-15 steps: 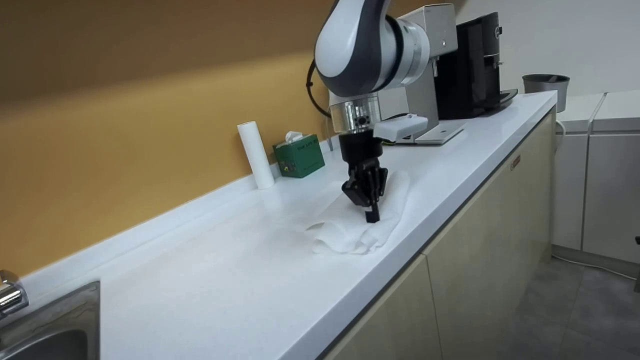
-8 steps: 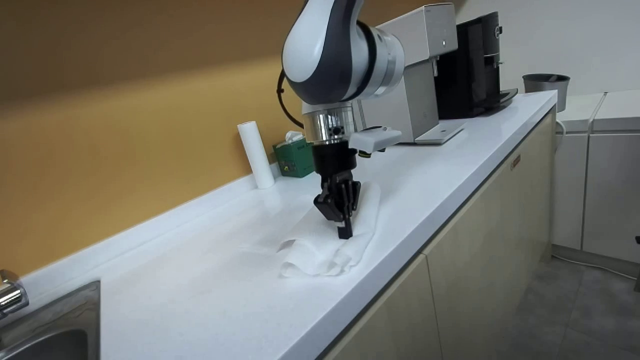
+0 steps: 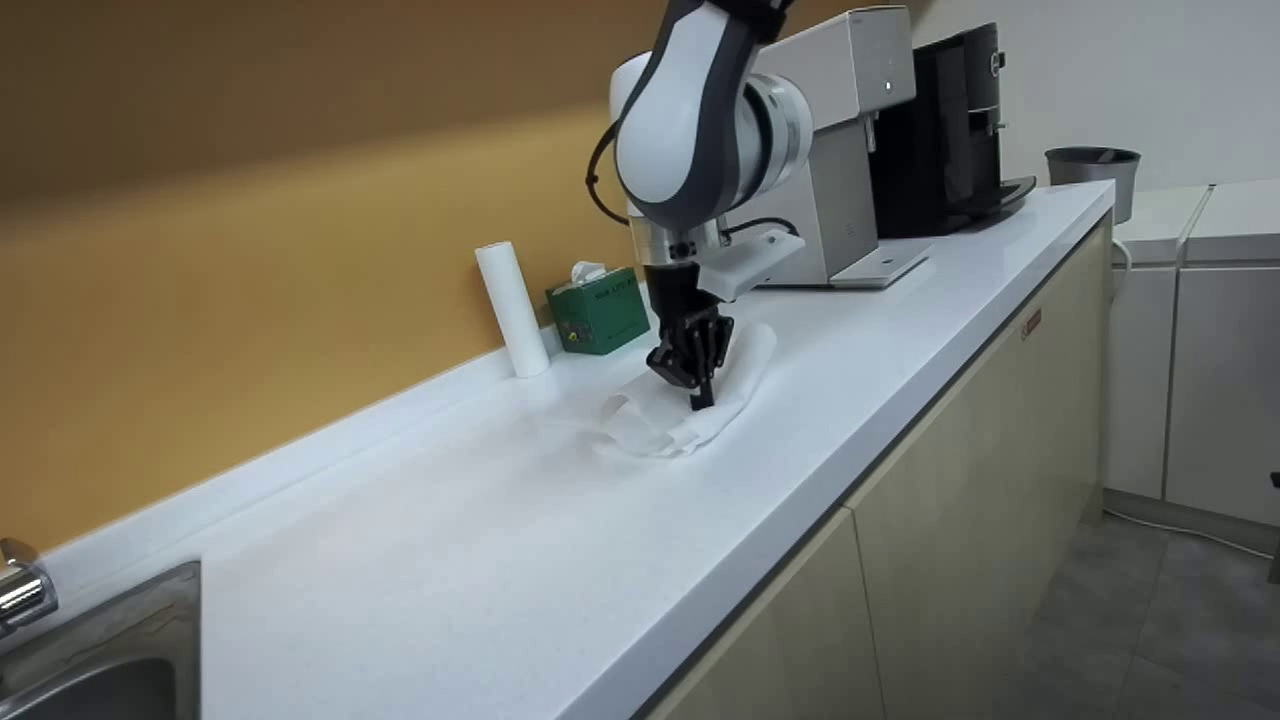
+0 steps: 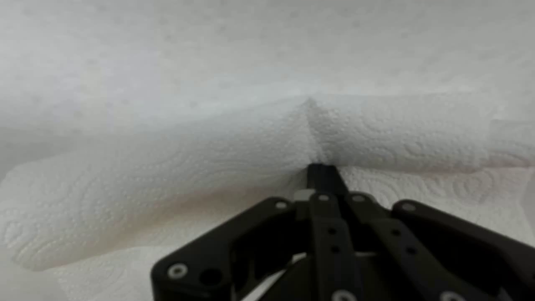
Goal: Use the paper towels to wipe the counter top
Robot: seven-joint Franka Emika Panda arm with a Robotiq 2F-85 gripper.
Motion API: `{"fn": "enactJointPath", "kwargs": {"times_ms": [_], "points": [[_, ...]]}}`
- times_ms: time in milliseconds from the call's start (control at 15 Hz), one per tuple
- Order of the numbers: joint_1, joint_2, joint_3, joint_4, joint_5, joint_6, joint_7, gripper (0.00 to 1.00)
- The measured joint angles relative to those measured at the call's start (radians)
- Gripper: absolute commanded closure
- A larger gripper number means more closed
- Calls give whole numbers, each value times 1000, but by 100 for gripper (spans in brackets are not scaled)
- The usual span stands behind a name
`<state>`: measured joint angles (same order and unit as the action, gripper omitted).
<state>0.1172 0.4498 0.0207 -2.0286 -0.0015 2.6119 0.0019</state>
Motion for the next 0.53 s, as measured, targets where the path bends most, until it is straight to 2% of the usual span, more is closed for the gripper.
{"fn": "enactJointPath", "kwargs": {"times_ms": [533], "points": [[-32,28,-234,-12,-96,121,167,100]]}}
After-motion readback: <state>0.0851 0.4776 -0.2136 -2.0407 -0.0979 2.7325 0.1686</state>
